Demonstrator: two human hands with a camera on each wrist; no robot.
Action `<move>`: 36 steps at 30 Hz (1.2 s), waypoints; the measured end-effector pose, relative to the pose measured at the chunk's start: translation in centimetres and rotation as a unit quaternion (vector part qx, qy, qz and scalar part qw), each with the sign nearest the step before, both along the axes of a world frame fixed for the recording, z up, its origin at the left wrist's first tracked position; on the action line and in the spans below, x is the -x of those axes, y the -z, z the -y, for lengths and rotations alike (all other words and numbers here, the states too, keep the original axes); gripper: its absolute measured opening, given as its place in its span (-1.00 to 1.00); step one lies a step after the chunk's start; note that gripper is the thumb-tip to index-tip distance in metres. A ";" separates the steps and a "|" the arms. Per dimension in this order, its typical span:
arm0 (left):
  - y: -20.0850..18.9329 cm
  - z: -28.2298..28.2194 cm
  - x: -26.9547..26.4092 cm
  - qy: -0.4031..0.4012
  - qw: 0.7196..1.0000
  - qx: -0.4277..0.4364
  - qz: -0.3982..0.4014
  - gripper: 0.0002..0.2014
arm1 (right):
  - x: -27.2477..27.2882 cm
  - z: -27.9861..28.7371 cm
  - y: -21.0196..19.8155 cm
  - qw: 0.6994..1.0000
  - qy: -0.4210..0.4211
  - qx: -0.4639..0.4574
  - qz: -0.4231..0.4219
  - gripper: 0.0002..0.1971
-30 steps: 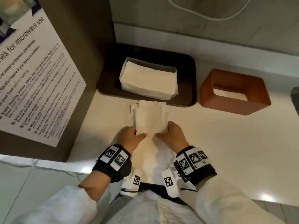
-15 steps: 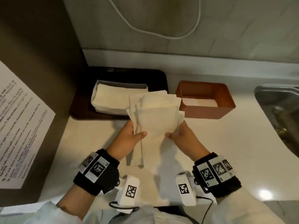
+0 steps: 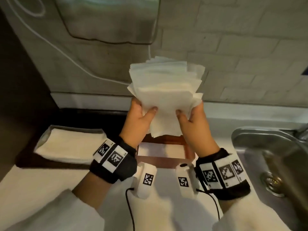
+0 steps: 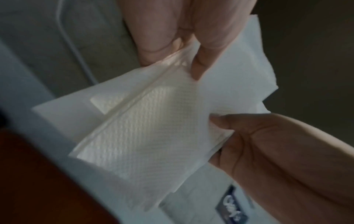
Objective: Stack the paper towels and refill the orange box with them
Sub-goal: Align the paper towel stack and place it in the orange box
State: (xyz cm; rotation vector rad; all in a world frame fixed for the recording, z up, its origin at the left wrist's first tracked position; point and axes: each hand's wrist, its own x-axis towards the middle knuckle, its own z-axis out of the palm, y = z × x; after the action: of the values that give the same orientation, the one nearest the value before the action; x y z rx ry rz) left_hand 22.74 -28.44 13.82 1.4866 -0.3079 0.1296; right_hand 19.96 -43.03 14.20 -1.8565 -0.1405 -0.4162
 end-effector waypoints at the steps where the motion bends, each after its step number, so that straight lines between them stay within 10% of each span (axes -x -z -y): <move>1: 1.1 0.8 -0.6 -0.008 1.000 -0.009 -0.015 -0.59 | -0.7 0.7 0.9 1.000 0.002 -0.009 -0.018 -0.53; 11: 10.1 1.0 -1.2 0.004 0.980 -0.100 -0.173 -0.43 | -2.1 2.0 11.6 0.971 0.030 -0.061 -0.230 -0.46; 36: 11.3 1.9 -1.5 0.004 0.989 -0.028 -0.146 -0.35 | -1.6 2.0 11.0 0.976 0.049 -0.126 -0.170 -0.43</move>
State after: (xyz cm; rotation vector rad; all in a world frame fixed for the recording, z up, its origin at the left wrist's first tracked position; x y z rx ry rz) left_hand 24.24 -30.33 2.50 1.5364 -0.0813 -0.1045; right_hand 21.54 -45.03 3.25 -1.6596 0.2284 -0.1677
